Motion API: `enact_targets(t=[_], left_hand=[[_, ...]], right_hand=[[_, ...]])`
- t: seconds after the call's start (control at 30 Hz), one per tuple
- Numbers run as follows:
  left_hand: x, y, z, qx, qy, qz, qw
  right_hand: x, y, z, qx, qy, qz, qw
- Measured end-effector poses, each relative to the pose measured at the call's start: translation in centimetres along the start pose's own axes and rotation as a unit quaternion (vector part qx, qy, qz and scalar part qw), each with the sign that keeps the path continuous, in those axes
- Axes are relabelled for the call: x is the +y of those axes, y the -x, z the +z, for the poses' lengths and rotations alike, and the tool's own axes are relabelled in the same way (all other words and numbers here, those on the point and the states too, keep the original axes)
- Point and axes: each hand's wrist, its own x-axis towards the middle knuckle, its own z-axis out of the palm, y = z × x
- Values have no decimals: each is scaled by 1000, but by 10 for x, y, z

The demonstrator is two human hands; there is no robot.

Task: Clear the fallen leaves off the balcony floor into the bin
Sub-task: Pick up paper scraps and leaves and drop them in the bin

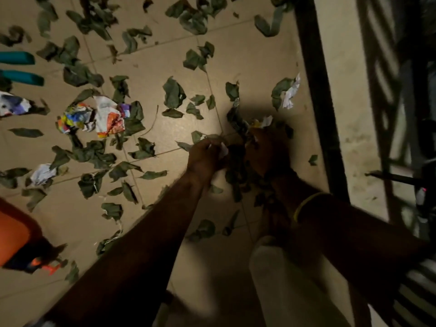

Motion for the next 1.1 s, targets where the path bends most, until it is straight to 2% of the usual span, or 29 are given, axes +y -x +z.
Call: enact_targets(t=[0.07, 0.17, 0.37, 0.47, 0.53, 0.67, 0.73, 0.8, 0.83, 0.9, 0.97, 1.1], left_hand=[[-14, -13, 2, 35, 21, -20, 999], [-37, -22, 3, 38, 36, -35, 998], [-39, -22, 10, 36, 26, -25, 999], [-19, -15, 22, 18, 88, -43, 995], [0, -6, 32, -11, 126, -54, 991], [17, -3, 35, 11, 88, -37, 995], [18, -8, 32, 48, 59, -27, 997], [23, -15, 32, 72, 38, -19, 997], [25, -20, 33, 75, 32, -11, 997], [27, -31, 40, 67, 20, 2, 998], [24, -43, 50, 55, 18, 17, 998], [10, -59, 66, 25, 16, 40, 999]], right_hand=[[14, -17, 12, -48, 26, -12, 998], [31, -25, 34, -122, 46, 1, 991], [34, -18, 36, 45, -70, 29, 996], [8, 14, 25, 88, -132, -43, 986], [-13, 37, 19, 70, -180, -91, 977], [-37, 58, 4, 46, -249, -29, 967], [-33, 54, -10, 83, -277, -10, 957], [-19, 32, -25, 151, -238, 14, 959], [-9, 14, -32, 158, -210, 44, 964], [18, -33, -36, 103, -160, 95, 977], [40, -77, -36, 32, -117, 97, 988], [65, -125, -27, -58, -3, 120, 991]])
